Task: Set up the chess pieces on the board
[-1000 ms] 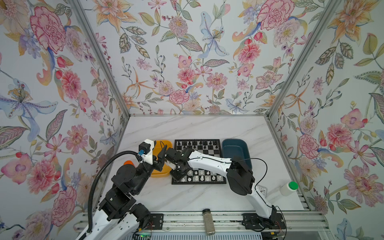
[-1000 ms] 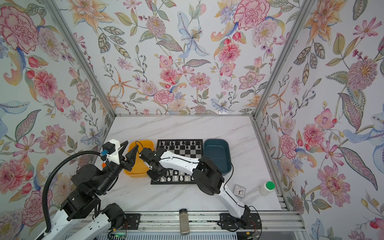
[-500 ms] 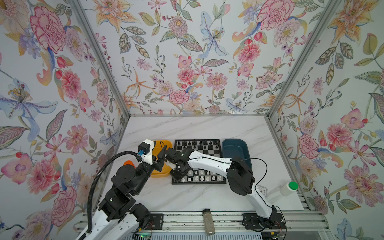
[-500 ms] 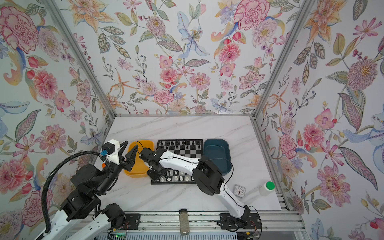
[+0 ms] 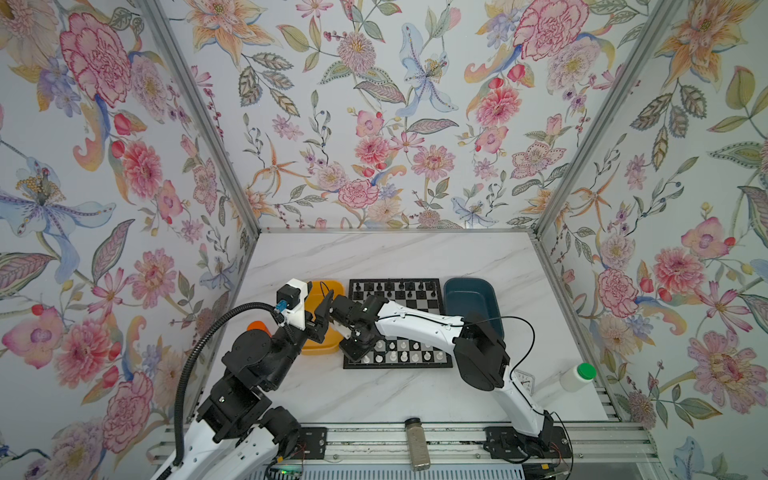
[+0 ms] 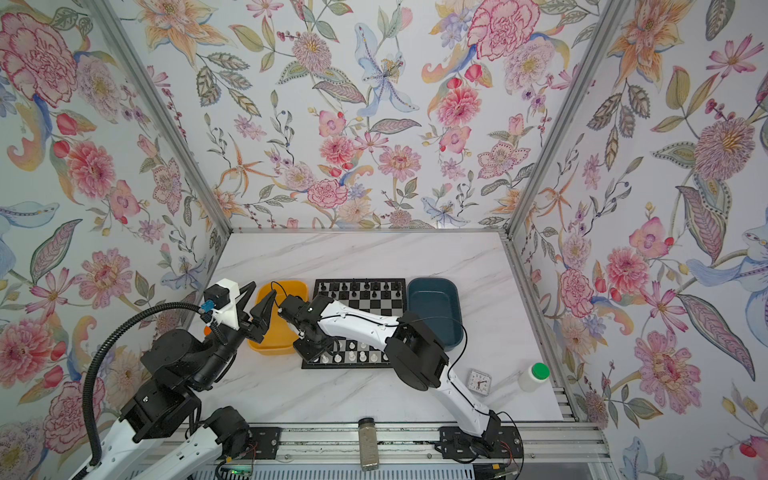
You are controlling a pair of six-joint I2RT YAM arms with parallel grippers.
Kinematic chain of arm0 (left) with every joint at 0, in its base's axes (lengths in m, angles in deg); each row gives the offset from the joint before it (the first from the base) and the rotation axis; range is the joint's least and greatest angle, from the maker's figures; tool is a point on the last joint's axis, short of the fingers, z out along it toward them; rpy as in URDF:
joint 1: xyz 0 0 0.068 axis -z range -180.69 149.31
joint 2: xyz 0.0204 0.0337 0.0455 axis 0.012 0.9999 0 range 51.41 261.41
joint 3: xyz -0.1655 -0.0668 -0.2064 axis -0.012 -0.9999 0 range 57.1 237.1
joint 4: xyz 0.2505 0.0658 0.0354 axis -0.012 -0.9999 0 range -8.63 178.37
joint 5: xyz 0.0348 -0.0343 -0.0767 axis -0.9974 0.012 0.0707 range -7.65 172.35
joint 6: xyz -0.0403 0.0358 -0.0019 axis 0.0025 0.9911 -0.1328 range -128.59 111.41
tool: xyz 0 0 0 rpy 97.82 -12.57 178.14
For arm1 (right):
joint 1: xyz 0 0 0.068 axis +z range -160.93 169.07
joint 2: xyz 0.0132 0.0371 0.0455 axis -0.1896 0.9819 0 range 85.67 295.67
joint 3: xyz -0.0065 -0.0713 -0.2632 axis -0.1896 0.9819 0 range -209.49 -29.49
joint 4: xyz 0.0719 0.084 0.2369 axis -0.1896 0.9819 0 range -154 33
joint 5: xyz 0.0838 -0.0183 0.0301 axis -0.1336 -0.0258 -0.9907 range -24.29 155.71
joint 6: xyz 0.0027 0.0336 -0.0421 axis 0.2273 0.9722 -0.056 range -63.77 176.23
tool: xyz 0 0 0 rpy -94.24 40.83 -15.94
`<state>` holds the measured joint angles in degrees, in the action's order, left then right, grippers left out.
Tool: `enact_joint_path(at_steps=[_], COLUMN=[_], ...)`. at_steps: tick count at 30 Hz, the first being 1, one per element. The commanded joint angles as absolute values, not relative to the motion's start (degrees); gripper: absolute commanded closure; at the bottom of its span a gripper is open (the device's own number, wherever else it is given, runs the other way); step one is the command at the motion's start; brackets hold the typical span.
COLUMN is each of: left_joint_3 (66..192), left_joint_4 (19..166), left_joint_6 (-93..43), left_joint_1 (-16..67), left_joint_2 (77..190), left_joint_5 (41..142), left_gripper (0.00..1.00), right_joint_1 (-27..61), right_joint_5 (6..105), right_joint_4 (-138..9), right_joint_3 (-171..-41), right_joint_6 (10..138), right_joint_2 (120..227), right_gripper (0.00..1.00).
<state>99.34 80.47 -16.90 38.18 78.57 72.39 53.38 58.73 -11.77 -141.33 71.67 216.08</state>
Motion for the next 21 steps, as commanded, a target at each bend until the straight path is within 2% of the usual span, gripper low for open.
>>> enact_joint_path(at_steps=[1,10,12,14,21], left_joint_3=[98.85,98.85,98.85,98.85,98.70], left_joint_4=[80.64,80.51,80.43,80.37,80.47], left_joint_6=[-16.48,-16.42,-16.41,-16.41,-15.98], left_joint_1=[39.10,39.22,39.22,39.38,39.56], left_joint_2=[77.87,77.78,77.78,77.78,78.76], left_joint_5=[70.96,70.27,69.89,69.62,68.50], left_gripper=[0.47,0.47,0.47,0.47,0.47], right_joint_1=[53.34,53.13,52.80,52.26,47.63], right_joint_5=[59.72,61.28,62.53,64.92,77.02], right_joint_4=[-11.59,-11.53,-11.64,-11.60,-11.60], right_joint_3=[-142.62,-140.49,-139.00,-137.34,-129.61], right_joint_6=[72.28,72.57,72.82,73.02,72.70], right_joint_2=[212.12,208.24,205.96,203.01,188.50], right_gripper=[0.69,0.67,0.71,0.72,0.65])
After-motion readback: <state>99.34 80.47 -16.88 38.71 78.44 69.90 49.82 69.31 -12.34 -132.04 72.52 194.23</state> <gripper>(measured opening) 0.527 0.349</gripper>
